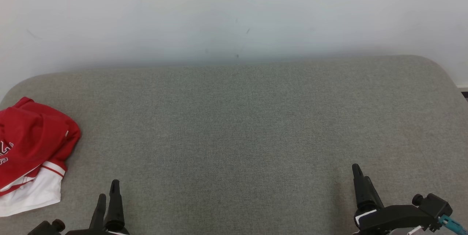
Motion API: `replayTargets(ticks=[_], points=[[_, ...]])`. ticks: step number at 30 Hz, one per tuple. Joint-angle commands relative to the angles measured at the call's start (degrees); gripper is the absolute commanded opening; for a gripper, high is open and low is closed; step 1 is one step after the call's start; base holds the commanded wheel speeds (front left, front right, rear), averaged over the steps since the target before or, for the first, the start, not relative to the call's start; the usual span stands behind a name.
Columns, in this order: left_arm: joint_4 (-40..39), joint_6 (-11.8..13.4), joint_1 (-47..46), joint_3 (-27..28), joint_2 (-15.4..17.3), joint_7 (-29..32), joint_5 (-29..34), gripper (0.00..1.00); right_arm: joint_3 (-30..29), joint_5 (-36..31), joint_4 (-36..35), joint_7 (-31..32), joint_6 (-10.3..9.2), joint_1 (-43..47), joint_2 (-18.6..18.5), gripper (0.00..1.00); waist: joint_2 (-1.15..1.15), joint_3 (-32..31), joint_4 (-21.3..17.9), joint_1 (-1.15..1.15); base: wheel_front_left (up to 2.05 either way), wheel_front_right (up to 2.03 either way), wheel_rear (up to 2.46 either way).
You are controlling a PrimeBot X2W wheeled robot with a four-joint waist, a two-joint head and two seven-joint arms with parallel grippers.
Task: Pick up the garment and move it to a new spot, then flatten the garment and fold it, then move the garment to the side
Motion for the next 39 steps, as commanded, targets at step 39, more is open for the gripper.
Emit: replayTargets(ticks=[39], points=[[0.3, 1.4, 0.8, -1.4, 0.4, -7.1, 30.6, 1.0, -0.8, -32.7, 1.9, -7.0, 0.41, -1.8, 0.7, 1.0, 0.0, 0.3, 0.0, 0.0, 0.0, 0.0, 0.0]])
